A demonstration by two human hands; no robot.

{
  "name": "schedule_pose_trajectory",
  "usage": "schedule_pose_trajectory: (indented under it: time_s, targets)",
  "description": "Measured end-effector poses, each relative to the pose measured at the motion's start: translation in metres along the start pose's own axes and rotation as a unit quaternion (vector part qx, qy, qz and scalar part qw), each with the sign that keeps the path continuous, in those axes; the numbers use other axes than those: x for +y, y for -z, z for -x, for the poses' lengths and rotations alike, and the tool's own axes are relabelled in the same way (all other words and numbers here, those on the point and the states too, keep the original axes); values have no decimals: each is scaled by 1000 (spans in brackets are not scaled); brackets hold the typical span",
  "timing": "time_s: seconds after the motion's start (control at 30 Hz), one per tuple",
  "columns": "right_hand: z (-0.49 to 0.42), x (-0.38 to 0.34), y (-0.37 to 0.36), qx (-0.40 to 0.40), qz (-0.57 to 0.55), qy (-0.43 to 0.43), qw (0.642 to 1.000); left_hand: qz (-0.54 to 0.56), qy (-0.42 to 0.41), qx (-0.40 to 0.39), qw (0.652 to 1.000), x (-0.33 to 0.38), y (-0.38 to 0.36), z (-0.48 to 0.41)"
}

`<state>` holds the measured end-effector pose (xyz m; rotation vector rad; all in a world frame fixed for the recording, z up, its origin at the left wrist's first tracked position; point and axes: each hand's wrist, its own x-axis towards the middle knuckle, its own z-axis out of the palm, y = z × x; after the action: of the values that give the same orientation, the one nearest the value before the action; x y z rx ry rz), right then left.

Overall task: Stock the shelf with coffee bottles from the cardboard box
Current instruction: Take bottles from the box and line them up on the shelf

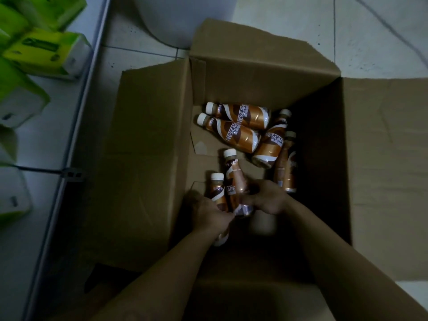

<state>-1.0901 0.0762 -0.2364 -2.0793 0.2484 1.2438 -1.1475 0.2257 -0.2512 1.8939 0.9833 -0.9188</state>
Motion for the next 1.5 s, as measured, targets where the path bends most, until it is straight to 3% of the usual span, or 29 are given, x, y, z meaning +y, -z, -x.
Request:
schedule_pose_trajectory:
  time_s: [0.17,0.27,0.4,0.7,0.9,1.0,1.1,1.23,1.4,1.5]
  targets:
    - [18,-10,6,-19,50,1,999,45,-58,-13,997,20,26,26]
    - [58,-13,21,-5,-42,19,999,109,-126,-46,985,47,53,63]
    - [134,-47,50,100,-163,92,977,113,-237,-115,958,83,104,130]
    - [360,-195,76,253,-193,362,876,154,-497,-16,854,121,280,346]
    - [480,-294,25,246,-178,519,799,131,-592,149,781,67,388,498]
    - [519,-343,-16,222,-150,568,778,69,-584,277,760,16,430,557]
    - [543,-392,-66,193,-111,610,761,36,-546,356,757,-41,473,602]
    - [568,-451,-146,111,-29,649,752,-15,-423,477,770,-125,518,642]
    - [585,-500,-244,23,74,654,753,54,-297,541,785,-215,551,650]
    - [587,-511,-290,9,139,646,750,72,-229,546,803,-251,565,639]
